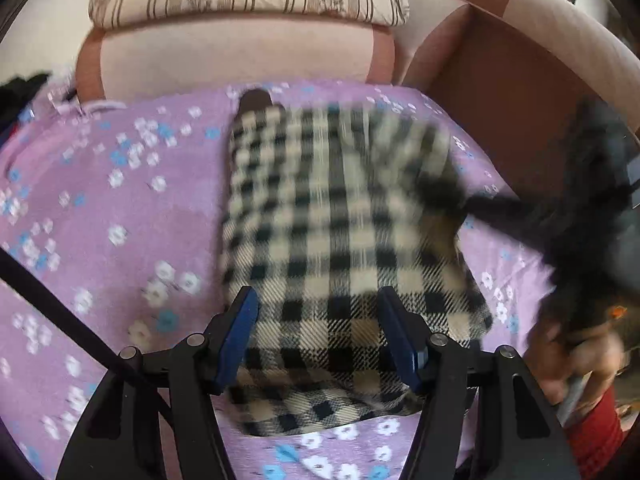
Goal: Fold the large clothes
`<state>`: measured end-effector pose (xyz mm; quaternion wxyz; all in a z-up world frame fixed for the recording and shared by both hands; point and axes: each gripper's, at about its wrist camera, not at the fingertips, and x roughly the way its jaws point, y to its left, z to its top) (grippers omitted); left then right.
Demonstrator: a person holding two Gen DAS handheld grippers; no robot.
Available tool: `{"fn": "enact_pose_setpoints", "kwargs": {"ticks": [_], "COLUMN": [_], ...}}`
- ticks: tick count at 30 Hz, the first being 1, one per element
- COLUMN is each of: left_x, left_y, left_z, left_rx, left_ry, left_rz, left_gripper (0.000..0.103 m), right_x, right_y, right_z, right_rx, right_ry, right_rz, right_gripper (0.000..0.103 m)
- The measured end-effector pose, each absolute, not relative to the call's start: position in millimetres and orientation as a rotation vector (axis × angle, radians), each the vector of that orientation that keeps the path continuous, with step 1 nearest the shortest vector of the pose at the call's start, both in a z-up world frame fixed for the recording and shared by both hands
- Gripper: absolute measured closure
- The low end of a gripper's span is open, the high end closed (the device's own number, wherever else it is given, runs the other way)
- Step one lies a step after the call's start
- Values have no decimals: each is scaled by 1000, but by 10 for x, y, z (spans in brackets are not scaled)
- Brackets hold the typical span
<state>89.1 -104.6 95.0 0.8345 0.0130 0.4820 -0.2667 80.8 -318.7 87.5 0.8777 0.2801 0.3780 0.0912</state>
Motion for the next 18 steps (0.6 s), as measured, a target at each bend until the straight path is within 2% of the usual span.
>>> {"fn": "enact_pose_setpoints", "kwargs": {"ticks": [3, 6, 8, 10, 11, 12, 13, 18], "left_x": [873, 805, 756, 733, 735, 738, 743, 733], "left_y": [-1197, -1467, -1607, -1648, -1647, -1649, -1634, -1571], "left_z": [784, 589, 495, 471, 468, 467, 475, 516], "left_rx": [15, 88, 152, 166, 159, 150, 136, 92], "left_ry": [1062, 1076, 1062, 1047, 1046, 1047, 1051, 1057], "left_rz": [-591, -601, -586, -587, -588, -589, -590, -593], "left_gripper": [42, 42, 42, 39, 39, 38, 38, 38], "right_x": [839, 981, 898, 742, 661, 571, 522, 475], "right_y": [-3213, -3353, -3617, -3869, -3967, -4028, -4043, -3879], "right_z": [1077, 903, 752, 750, 766, 776, 781, 646], "right_rx": [482, 386, 474, 562, 594, 617, 626, 665], "right_ry": [749, 831, 849, 836, 825, 809, 799, 841], "right_rz": [170, 17, -20, -42, -24, -9, 2, 89], "right_gripper": [98, 97, 89, 86, 70, 50, 46, 45]}}
